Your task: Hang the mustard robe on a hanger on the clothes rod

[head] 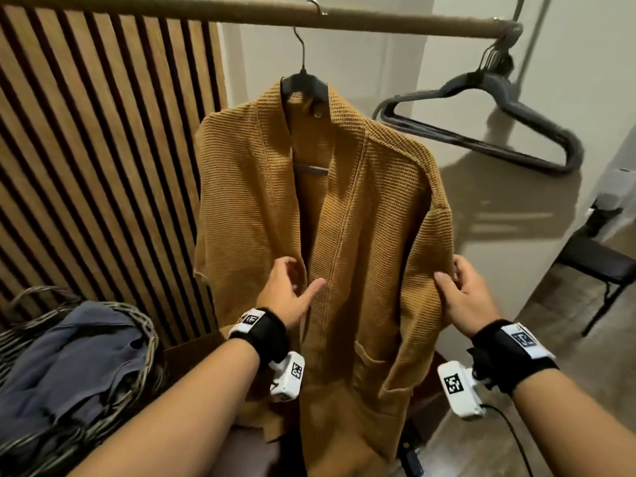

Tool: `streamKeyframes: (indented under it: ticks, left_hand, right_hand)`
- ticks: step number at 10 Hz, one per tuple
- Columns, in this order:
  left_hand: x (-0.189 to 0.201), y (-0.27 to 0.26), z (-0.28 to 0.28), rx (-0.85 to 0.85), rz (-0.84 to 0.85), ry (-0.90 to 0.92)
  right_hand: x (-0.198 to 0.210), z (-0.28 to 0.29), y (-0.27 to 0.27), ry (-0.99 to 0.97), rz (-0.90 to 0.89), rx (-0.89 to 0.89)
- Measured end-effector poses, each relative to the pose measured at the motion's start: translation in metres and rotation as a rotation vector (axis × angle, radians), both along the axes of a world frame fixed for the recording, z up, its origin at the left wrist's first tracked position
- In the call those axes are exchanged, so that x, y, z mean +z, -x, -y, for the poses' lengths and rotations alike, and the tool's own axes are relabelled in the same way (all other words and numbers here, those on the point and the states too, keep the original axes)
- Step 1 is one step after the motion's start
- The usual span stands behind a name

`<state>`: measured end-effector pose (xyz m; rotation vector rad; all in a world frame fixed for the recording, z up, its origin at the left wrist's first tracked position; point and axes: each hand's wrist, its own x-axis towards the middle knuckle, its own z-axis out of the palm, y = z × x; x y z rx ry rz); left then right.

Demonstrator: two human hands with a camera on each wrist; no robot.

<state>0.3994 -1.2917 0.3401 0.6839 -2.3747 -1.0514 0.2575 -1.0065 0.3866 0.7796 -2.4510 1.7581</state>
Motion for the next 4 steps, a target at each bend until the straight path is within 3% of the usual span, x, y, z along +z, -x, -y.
streamKeyframes:
  ticks: [2, 3, 4]
  left_hand:
    - [0.008, 0.032, 0.012, -0.079, 0.217, 0.152]
    - [-0.002, 0.029, 0.016, -0.05, 0.241, 0.136]
    - [-0.044, 0.005, 0.019, -0.103, 0.271, 0.077]
  right_hand:
    - [0.009, -0.003, -0.007, 0.026, 0.02, -0.052]
    - [0.013, -0.011, -0.006, -0.035, 0.021, -0.068]
    - [0.0, -0.041, -0.01, 0.0, 0.008, -0.032]
